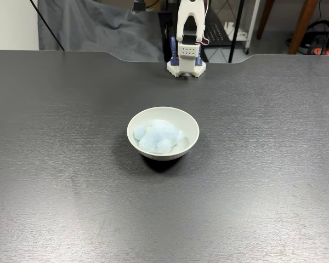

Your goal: Grasp a skyblue doll and put it in the white bowl.

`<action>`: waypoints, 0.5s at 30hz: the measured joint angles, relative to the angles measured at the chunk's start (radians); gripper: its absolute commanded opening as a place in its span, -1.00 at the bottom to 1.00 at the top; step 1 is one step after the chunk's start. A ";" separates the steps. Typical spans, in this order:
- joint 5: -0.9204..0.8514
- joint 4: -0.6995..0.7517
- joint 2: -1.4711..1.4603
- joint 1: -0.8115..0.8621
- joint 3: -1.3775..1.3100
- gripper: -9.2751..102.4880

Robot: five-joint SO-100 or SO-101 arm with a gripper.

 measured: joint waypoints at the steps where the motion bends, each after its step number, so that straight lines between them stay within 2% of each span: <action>1: 0.000 0.000 0.023 0.000 0.018 -0.73; 6: 0.014 0.000 0.192 -0.005 0.183 -0.88; 8: 0.046 -0.009 0.256 -0.008 0.261 -0.86; 15: 0.390 -0.252 0.399 -0.006 0.660 -0.86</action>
